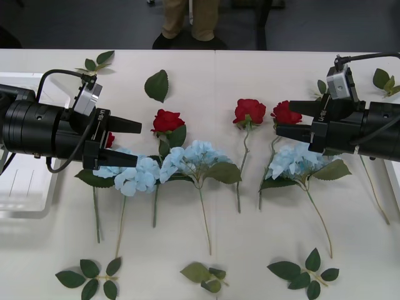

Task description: Place the red flowers into the right box and the blue flowers into the left box. If a person shows an open palm, hand one flower to the person first, then continue sorting.

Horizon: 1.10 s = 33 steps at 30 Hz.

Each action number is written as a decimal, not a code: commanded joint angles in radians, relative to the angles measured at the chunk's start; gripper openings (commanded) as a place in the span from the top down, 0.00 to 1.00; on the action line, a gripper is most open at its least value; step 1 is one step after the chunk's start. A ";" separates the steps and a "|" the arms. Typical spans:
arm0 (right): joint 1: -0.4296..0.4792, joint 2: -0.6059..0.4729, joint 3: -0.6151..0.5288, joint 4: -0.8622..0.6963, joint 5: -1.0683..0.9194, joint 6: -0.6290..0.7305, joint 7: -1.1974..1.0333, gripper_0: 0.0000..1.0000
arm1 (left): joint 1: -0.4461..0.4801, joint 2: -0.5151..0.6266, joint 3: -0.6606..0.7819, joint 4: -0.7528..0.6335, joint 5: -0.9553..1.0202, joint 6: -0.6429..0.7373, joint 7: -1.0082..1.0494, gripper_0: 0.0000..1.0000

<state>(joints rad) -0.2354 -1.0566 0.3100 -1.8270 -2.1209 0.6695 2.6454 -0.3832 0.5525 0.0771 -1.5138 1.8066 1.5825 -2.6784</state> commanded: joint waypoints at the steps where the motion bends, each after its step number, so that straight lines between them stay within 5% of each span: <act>1: 0.056 0.040 0.041 0.022 -0.027 -0.013 0.034 0.25 | 0.104 0.004 -0.046 0.007 0.002 -0.003 -0.027 0.12; 7: 0.045 0.001 0.035 0.025 -0.128 -0.048 0.038 0.25 | 0.090 0.058 -0.053 0.023 0.054 -0.012 -0.027 0.12; 14: 0.013 -0.114 0.008 0.126 -0.154 -0.073 0.001 0.25 | 0.023 0.276 -0.091 -0.020 0.068 -0.021 -0.027 0.12; 18: -0.062 -0.126 0.009 0.341 -0.044 0.068 -0.099 0.25 | -0.008 0.503 -0.217 -0.051 0.137 -0.052 -0.017 0.12; 24: -0.147 -0.129 0.004 0.552 0.090 0.331 -0.295 0.25 | -0.036 0.753 -0.401 -0.079 0.231 -0.145 0.361 0.12; 33: -0.165 -0.129 -0.158 0.594 0.334 0.550 -0.527 0.25 | -0.037 0.799 -0.507 -0.092 0.129 -0.226 0.813 0.12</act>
<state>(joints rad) -0.3720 -1.1441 0.2403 -1.2287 -1.8549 1.1943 2.2165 -0.3867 1.3224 -0.4011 -1.5747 1.9947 1.3872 -1.7943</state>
